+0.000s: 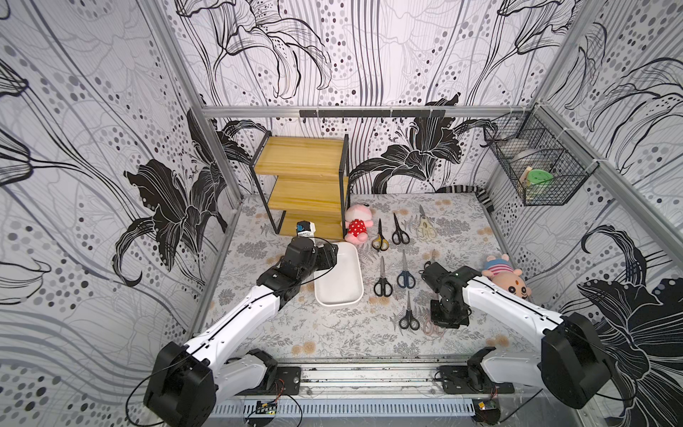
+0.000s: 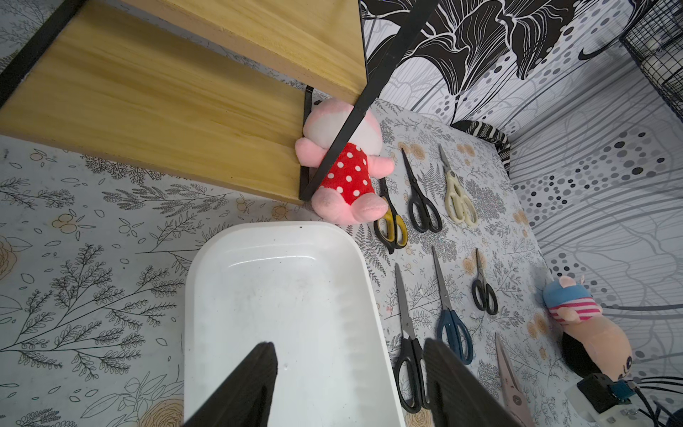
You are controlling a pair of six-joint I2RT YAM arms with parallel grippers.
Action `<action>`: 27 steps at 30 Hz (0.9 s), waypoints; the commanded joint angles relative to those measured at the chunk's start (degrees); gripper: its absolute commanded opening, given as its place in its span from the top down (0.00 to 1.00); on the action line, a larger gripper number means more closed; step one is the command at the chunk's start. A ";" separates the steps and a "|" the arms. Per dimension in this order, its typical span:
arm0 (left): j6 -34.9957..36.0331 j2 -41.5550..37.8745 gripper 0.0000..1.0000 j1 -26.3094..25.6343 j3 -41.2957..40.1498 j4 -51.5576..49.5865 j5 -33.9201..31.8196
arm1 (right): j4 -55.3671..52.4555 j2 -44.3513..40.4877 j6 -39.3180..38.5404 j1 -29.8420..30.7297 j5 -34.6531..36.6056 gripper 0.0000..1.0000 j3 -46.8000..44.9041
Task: Take the scissors out of the storage box
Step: Place the scissors at the center of the board, then reset both arms
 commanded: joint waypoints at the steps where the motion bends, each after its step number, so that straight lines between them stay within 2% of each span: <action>1: 1.00 -0.19 0.32 0.47 -0.06 1.82 0.48 | -1.72 1.59 -0.27 -0.22 2.33 0.83 1.42; 14: 1.21 -0.76 0.32 1.46 0.25 -0.12 -0.79 | 0.25 3.41 -2.35 -0.16 6.05 0.82 7.38; 16: 0.80 -0.98 0.32 2.35 0.34 -0.48 -0.99 | 2.90 3.22 -3.76 -0.31 6.81 0.82 9.13; 19: 0.60 -1.40 0.31 4.15 0.07 -0.61 -1.82 | 6.69 4.18 -6.14 -1.13 10.82 0.72 13.50; 22: 1.16 -1.64 0.30 7.03 0.07 -1.17 -3.30 | 12.70 5.92 -6.41 -3.23 16.05 0.71 17.61; 24: 2.03 -1.93 0.29 9.06 -0.18 -1.05 -4.65 | 17.65 7.39 -6.41 -5.97 16.80 0.71 18.79; 25: 2.90 -2.05 0.29 10.13 -0.49 -0.54 -4.90 | 20.75 8.27 -12.88 -7.70 16.80 0.61 19.37; 27: 4.93 -2.30 0.29 11.91 -1.09 0.04 -6.72 | 27.43 9.53 -18.39 -10.53 18.25 0.60 18.85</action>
